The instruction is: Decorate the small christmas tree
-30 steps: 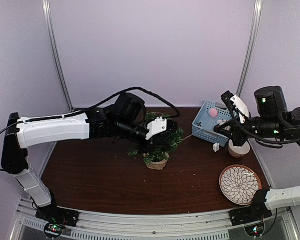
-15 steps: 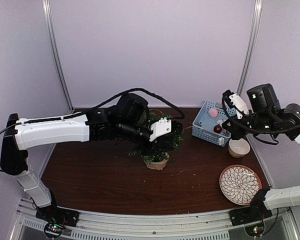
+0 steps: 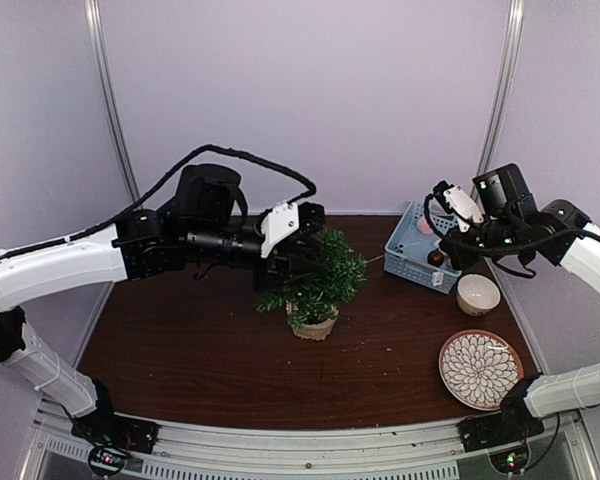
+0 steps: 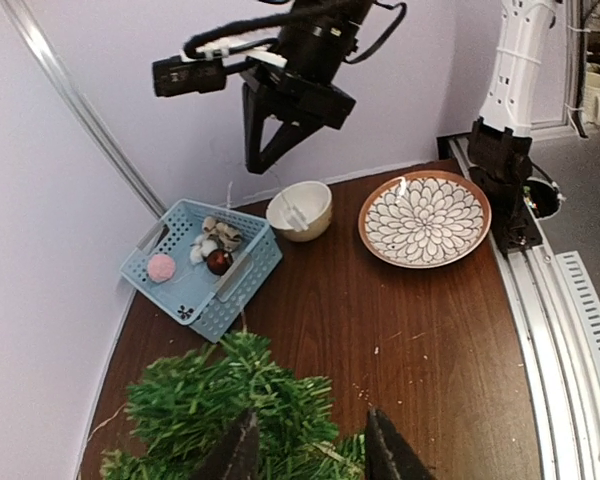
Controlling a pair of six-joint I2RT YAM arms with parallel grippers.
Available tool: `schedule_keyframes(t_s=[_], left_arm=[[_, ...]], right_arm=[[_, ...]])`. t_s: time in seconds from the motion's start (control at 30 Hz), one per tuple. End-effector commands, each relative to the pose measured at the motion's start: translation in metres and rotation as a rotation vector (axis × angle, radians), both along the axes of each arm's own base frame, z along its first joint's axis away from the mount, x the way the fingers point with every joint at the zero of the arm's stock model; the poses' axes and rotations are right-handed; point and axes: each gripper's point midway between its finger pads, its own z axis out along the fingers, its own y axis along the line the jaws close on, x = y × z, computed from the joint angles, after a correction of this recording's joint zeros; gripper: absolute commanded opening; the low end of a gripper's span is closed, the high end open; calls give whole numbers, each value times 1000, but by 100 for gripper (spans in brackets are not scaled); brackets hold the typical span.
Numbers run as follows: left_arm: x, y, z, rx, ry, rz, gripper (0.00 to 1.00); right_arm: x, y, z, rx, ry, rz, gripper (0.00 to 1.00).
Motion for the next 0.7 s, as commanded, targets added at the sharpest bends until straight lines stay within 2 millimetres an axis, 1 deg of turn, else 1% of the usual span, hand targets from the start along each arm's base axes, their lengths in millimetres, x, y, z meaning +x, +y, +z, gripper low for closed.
schedule_keyframes(t_s=[0.0,0.07,0.17,0.23,0.33,0.37,0.5,0.53,0.6,0.67], left_arm=[[34,27,32,-134,47,145,38],[56,46,36,-181,88,222,38],[79,69,37,-224,135,317,39],[93,81,36,-241,145,373,39],[111,96,32,-249,149,461,39],[118,101,31,-257,154,491,39],[147,120,26,-301,219,592,40],[153,124,22,-303,234,610,40],[166,131,24,-338,249,633,40],[177,136,20,-357,275,637,42]], right_arm=[[26,10,14,10,-59,33,0],[38,18,17,8,-64,51,0],[53,37,16,15,-51,114,0],[63,48,16,18,-48,143,0],[81,59,15,0,-52,170,0],[87,62,19,-7,-61,173,0],[112,73,14,-51,-64,204,0],[118,77,12,-50,-63,220,0],[130,87,10,-40,-59,258,0],[139,100,9,-13,-56,315,0]])
